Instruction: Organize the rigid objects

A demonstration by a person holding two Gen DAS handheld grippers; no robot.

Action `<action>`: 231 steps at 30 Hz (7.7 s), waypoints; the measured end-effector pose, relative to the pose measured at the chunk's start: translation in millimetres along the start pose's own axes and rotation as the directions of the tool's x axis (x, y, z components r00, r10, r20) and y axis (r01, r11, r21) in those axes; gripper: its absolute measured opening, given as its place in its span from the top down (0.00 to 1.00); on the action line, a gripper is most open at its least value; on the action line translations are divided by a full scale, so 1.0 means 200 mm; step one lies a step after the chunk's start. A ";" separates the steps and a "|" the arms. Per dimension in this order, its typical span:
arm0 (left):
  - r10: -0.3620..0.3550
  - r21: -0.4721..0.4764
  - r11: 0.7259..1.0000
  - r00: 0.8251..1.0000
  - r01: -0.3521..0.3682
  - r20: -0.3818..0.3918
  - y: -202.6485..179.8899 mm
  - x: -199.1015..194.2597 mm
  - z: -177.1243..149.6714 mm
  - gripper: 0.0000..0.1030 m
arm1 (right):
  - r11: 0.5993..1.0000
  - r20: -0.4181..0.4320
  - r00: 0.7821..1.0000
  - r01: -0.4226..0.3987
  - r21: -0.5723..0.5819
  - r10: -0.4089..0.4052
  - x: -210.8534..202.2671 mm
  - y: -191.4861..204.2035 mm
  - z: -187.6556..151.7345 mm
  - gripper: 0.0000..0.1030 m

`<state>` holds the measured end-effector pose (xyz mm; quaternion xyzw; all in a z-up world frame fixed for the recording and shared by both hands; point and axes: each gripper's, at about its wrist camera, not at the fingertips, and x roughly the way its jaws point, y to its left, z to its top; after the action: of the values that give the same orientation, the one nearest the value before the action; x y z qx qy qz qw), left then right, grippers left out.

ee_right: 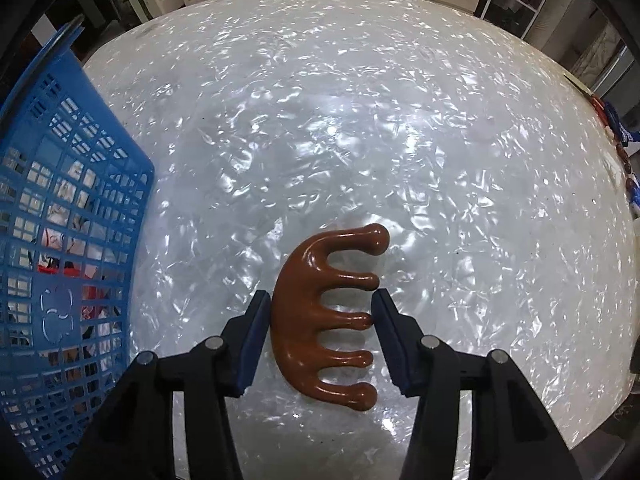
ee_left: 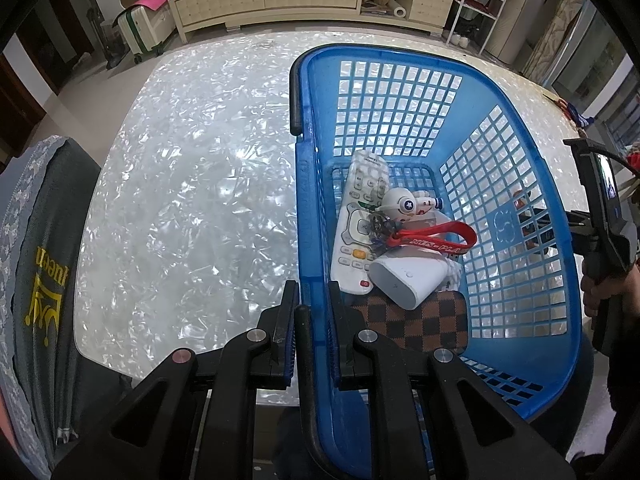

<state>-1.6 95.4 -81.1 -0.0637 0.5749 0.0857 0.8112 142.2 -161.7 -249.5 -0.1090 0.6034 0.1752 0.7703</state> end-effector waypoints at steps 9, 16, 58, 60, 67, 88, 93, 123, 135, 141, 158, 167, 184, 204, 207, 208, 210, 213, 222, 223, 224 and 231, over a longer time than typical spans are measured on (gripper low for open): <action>0.003 0.001 1.000 1.000 -0.003 -0.002 -0.01 0.00 0.00 0.86 | 0.998 0.017 0.998 -0.065 0.023 0.065 -0.13 0.01 -0.09 0.52; 0.003 -0.002 1.000 1.000 -0.003 -0.005 0.00 0.00 0.00 0.86 | 0.997 0.057 0.995 -0.077 0.001 0.077 -0.31 -0.01 -0.10 0.52; 0.013 0.002 1.000 1.000 -0.013 -0.001 -0.01 0.00 0.00 0.86 | 0.909 0.138 0.966 -0.151 -0.389 0.219 -0.56 0.79 0.06 0.52; 0.010 0.001 1.000 1.000 -0.010 -0.003 0.00 0.00 0.00 0.86 | 0.908 0.135 0.968 -0.145 -0.394 0.213 -0.57 0.81 0.05 0.52; 0.016 0.005 1.000 1.000 -0.016 -0.003 -0.01 0.00 0.00 0.86 | 0.900 0.109 0.972 -0.146 -0.411 0.207 -0.49 0.83 0.05 0.52; 0.015 0.007 1.000 1.000 -0.015 -0.001 -0.01 0.00 0.00 0.86 | 0.897 0.137 0.975 -0.101 -0.430 0.175 -0.49 0.83 0.04 0.51; 0.013 0.006 1.000 1.000 -0.013 -0.002 -0.01 0.00 0.00 0.86 | 0.899 0.139 0.976 -0.095 -0.428 0.169 -0.49 0.84 0.04 0.51; 0.027 -0.014 1.000 0.999 -0.027 0.029 0.00 -0.05 0.01 0.74 | 0.924 0.286 0.943 -0.054 -0.378 0.172 -0.63 0.73 -0.03 0.00; 0.027 0.017 0.999 0.988 -0.030 0.155 -0.10 -0.21 0.03 0.19 | 0.987 0.369 0.921 -0.074 -0.144 0.123 -0.73 0.48 -0.06 0.00; 0.001 -0.006 1.000 0.972 0.001 0.234 -0.18 -0.31 0.03 0.17 | 0.995 0.381 0.920 -0.067 -0.071 0.089 -0.82 0.38 -0.17 0.00; -0.036 0.054 0.998 0.941 0.019 0.336 -0.41 -0.55 -0.02 0.17 | 0.999 0.473 0.881 -0.027 0.035 0.007 -1.02 0.27 -0.37 0.00; -0.016 0.057 0.998 0.943 -0.003 0.333 -0.43 -0.61 -0.06 0.03 | 0.998 0.489 0.872 -0.043 0.052 0.012 -1.04 0.22 -0.41 0.00; -0.022 0.080 0.997 0.945 -0.004 0.328 -0.46 -0.61 -0.09 0.01 | 0.997 0.469 0.883 -0.024 0.074 -0.014 -1.03 0.21 -0.43 0.00; -0.032 0.084 0.996 0.946 0.005 0.322 -0.46 -0.60 -0.09 0.01 | 0.997 0.453 0.892 -0.027 0.075 -0.010 -1.03 0.20 -0.43 0.00; -0.031 0.086 0.996 0.946 0.003 0.323 -0.46 -0.61 -0.09 0.01 | 0.997 0.454 0.891 -0.028 0.074 -0.009 -1.03 0.20 -0.44 0.00; -0.031 0.087 0.996 0.946 0.003 0.323 -0.46 -0.60 -0.08 0.01 | 0.997 0.453 0.892 -0.029 0.074 -0.008 -1.03 0.20 -0.44 0.00; -0.033 0.089 0.996 0.946 0.004 0.323 -0.46 -0.60 -0.08 0.01 | 0.997 0.453 0.892 -0.031 0.074 -0.006 -1.03 0.20 -0.44 0.00; -0.035 0.089 0.996 0.946 0.007 0.322 -0.46 -0.60 -0.08 0.01 | 0.997 0.453 0.891 -0.031 0.075 -0.006 -1.03 0.20 -0.44 0.00; -0.036 0.094 0.996 0.945 0.006 0.325 -0.46 -0.61 -0.09 0.01 | 0.997 0.452 0.892 -0.033 0.069 -0.002 -1.04 0.19 -0.43 0.00; -0.035 0.094 0.996 0.945 0.005 0.325 -0.46 -0.61 -0.09 0.01 | 0.997 0.451 0.892 -0.032 0.070 -0.003 -1.04 0.19 -0.43 0.00; -0.037 0.094 0.996 0.945 0.007 0.324 -0.46 -0.61 -0.09 0.01 | 0.997 0.452 0.892 -0.028 0.069 -0.006 -1.04 0.20 -0.43 0.00; -0.042 0.090 0.996 0.944 0.013 0.328 -0.46 -0.61 -0.09 0.01 | 0.997 0.450 0.893 -0.031 0.072 -0.005 -1.03 0.20 -0.43 0.00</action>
<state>-38.4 -6.0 29.5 -0.0214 0.4335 0.0589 0.8990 5.9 -185.4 -68.7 -0.0318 0.4161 0.1775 0.8913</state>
